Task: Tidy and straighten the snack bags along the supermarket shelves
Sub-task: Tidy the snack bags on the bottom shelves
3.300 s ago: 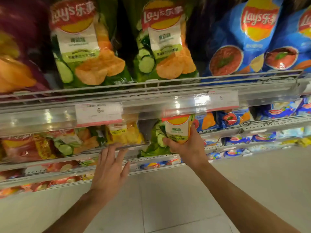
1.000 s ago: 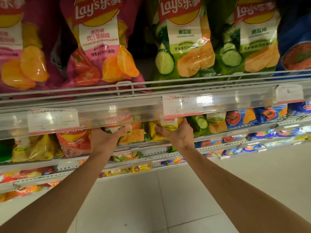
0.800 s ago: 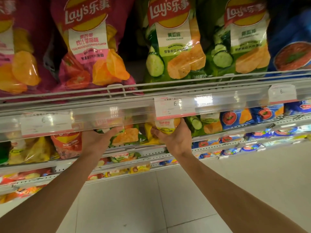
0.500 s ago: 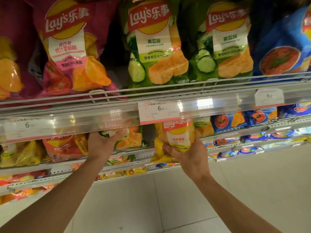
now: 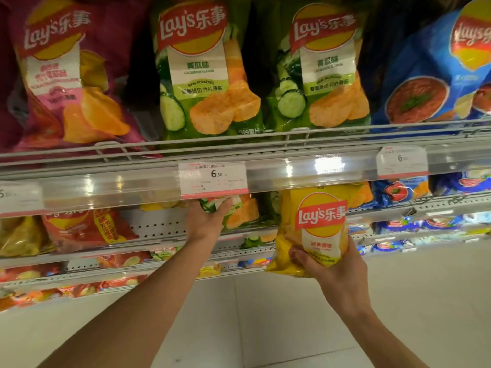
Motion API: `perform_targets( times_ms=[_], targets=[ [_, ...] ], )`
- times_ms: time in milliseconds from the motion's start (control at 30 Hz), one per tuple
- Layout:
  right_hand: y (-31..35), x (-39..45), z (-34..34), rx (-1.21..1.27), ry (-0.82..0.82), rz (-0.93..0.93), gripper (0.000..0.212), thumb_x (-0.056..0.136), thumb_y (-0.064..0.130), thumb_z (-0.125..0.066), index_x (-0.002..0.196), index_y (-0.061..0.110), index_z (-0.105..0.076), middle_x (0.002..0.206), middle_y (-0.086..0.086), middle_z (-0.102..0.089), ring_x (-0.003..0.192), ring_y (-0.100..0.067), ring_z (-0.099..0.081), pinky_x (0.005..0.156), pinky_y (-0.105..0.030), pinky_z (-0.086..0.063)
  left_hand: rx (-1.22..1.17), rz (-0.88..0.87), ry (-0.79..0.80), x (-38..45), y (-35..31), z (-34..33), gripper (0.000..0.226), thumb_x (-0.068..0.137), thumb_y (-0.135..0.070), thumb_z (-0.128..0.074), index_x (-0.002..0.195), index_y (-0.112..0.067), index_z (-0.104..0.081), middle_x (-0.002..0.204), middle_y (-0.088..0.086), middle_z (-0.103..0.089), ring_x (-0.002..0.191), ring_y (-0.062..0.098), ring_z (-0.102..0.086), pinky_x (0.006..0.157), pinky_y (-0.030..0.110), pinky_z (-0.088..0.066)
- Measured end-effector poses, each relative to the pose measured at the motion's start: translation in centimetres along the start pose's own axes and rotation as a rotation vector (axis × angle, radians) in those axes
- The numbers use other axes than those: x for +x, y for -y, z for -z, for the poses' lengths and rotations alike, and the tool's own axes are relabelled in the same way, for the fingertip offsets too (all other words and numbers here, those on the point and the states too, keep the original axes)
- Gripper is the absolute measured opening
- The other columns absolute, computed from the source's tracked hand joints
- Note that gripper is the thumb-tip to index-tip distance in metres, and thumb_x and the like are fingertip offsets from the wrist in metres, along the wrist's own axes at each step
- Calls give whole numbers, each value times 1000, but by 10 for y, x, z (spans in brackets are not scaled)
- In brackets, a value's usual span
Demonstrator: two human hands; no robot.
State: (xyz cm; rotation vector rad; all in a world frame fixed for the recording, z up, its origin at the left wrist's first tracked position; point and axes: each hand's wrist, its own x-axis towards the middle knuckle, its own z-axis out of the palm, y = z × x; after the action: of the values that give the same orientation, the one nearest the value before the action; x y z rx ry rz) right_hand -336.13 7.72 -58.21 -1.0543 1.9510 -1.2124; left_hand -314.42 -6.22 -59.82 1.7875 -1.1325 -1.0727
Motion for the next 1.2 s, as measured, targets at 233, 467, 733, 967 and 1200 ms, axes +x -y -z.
perform_targets(
  times_ms=[233, 467, 733, 967, 1200],
  targets=[
    [5, -8, -18, 22, 180, -14, 69, 49, 51, -93, 107, 41, -57, 95, 22, -73, 91, 7, -68, 69, -12, -56, 90, 89, 217, 11, -5, -12, 64, 83, -34, -78, 136, -14, -46, 133, 7, -59, 124, 30, -55, 107, 48, -44],
    [26, -27, -64, 20, 237, 19, 70, 55, 46, -97, 112, 43, -56, 99, 25, -72, 93, 8, -67, 76, -14, -57, 170, -142, 300, 0, 15, 30, 39, 91, -7, -65, 129, -8, -55, 116, 6, -65, 111, 27, -62, 95, 36, -50],
    [71, -67, -176, 57, 217, 10, 82, 51, 56, -94, 122, 33, -59, 111, 9, -71, 104, -14, -68, 85, -36, -61, 717, -669, 8, -31, 90, 204, 32, 98, -19, -46, 122, -9, -65, 122, 10, -60, 114, 28, -57, 98, 41, -48],
    [101, -59, -258, 37, 53, 55, 86, 52, 60, -88, 124, 25, -56, 115, 1, -69, 113, -26, -62, 95, -50, -55, 1117, -577, 169, -3, 136, 284, 75, 92, -39, -61, 154, -13, -29, 150, 15, -35, 142, 34, -32, 120, 50, -23],
    [86, -41, -279, -65, 35, 72, 75, 63, 42, -95, 121, 30, -48, 114, 4, -67, 107, -20, -66, 81, -24, -54, 1105, -581, 204, 6, 142, 286, 77, 94, -45, -52, 155, -19, -15, 155, 7, -22, 146, 28, -19, 123, 46, -14]
  ],
)
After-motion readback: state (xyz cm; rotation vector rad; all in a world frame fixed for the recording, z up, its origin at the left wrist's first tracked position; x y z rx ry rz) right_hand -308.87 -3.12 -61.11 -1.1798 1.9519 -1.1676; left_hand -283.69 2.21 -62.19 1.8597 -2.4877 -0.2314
